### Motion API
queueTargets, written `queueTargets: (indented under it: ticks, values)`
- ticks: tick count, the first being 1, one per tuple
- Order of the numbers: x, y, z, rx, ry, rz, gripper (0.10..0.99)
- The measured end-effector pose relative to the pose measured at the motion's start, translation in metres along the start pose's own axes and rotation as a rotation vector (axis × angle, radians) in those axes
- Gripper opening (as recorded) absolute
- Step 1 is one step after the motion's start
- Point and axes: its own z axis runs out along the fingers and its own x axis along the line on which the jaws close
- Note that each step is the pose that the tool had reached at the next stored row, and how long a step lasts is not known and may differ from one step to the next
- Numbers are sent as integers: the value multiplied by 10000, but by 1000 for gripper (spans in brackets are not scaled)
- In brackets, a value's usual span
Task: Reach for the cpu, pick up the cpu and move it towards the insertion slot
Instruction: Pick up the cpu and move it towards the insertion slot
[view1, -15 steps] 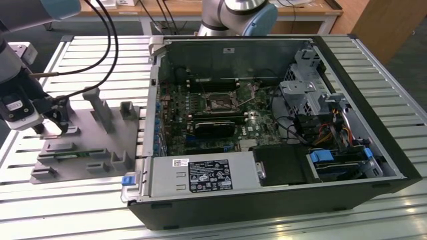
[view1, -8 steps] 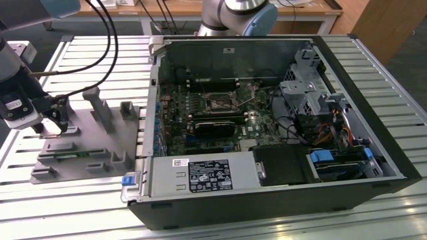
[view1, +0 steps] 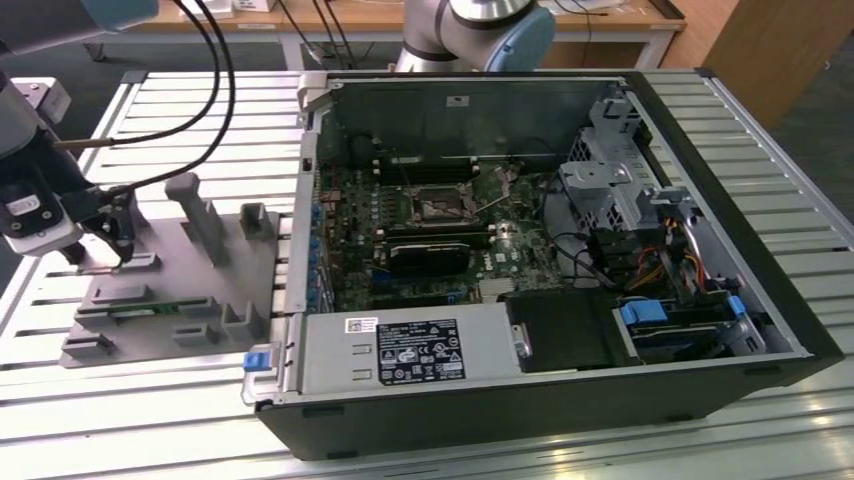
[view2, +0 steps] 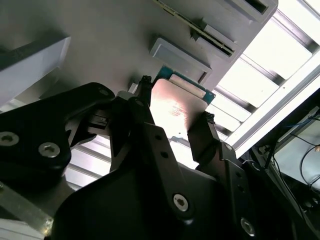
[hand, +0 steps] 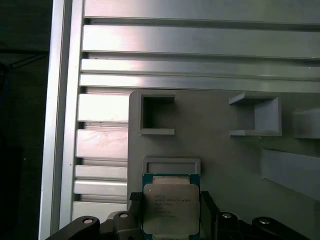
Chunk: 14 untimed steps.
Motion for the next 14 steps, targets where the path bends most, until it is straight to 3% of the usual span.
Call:
queueTargets:
  ticks: [5, 14]
  values:
    - [1, 5, -81, -1, -1, 0, 541]
    - [4, 17, -304, -1, 0, 0, 541]
